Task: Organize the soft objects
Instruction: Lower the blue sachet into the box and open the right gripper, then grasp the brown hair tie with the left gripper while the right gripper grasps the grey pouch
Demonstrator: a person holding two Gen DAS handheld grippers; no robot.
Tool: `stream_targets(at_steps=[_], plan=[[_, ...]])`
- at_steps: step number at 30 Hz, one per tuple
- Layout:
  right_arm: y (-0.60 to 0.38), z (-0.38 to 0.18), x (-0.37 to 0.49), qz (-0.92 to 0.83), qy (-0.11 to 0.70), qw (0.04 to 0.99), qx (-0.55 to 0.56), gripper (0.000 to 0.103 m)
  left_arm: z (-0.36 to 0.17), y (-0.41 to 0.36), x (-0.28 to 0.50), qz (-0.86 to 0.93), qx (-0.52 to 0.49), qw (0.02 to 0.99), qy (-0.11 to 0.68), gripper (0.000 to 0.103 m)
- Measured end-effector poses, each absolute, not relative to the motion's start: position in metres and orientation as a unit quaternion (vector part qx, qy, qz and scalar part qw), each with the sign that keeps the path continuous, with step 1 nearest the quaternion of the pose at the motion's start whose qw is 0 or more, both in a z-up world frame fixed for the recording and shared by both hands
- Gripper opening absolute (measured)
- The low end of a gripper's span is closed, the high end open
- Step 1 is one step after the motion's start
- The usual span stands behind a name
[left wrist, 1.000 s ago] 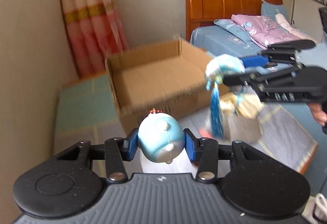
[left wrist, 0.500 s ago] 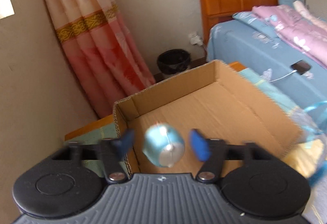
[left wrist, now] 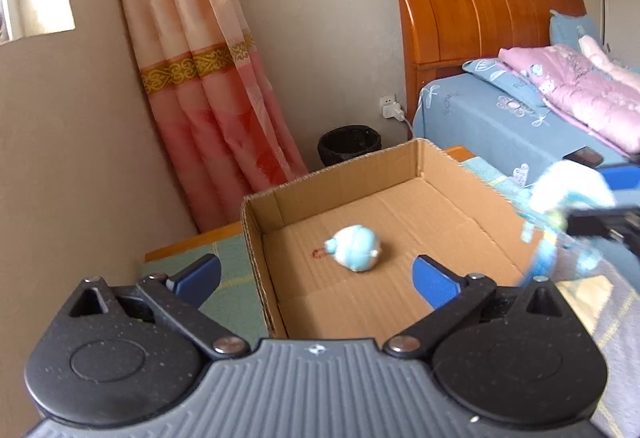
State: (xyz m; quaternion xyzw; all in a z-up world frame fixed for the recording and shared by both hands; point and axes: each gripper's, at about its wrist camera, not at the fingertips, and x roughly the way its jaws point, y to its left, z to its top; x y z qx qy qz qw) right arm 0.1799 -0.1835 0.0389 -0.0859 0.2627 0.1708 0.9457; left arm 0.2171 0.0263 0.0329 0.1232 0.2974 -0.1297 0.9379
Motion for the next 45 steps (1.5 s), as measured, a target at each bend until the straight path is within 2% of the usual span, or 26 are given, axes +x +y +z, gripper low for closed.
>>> stream_targets(at_steps=[9, 15, 16, 18, 19, 20, 22, 26, 35, 45], plan=[[-0.171, 0.044, 0.23, 0.149, 0.291, 0.942, -0.071, 0.048, 0.021, 0.042, 0.143, -0.09, 0.073, 0.952, 0.285, 0.102], [-0.15, 0.037, 0.288, 0.12, 0.312, 0.94, -0.072, 0.049, -0.001, 0.042, 0.109, -0.034, 0.095, 0.953, 0.286, 0.102], [-0.148, 0.037, 0.298, 0.111, 0.314, 0.94, -0.065, 0.052, -0.005, 0.043, 0.106, -0.036, 0.098, 0.952, 0.288, 0.102], [-0.142, 0.036, 0.315, 0.102, 0.321, 0.94, -0.058, 0.068, -0.009, 0.048, 0.102, -0.04, 0.101, 0.949, 0.298, 0.102], [-0.139, 0.036, 0.32, 0.101, 0.324, 0.939, -0.06, 0.086, -0.011, 0.049, 0.099, -0.038, 0.1, 0.948, 0.301, 0.102], [-0.137, 0.036, 0.322, 0.097, 0.322, 0.94, -0.061, 0.095, -0.012, 0.051, 0.096, -0.038, 0.099, 0.948, 0.301, 0.102], [-0.134, 0.036, 0.319, 0.093, 0.321, 0.94, -0.068, 0.098, -0.014, 0.055, 0.09, -0.042, 0.093, 0.948, 0.301, 0.102], [-0.135, 0.038, 0.306, 0.089, 0.326, 0.938, -0.073, 0.103, -0.014, 0.058, 0.09, -0.043, 0.09, 0.949, 0.3, 0.102], [-0.14, 0.032, 0.245, 0.095, 0.33, 0.935, -0.088, 0.103, -0.016, 0.056, 0.083, -0.059, 0.086, 0.947, 0.305, 0.102], [-0.163, -0.016, 0.181, 0.118, 0.36, 0.923, -0.064, 0.103, -0.022, 0.049, 0.075, -0.082, 0.086, 0.941, 0.316, 0.102]])
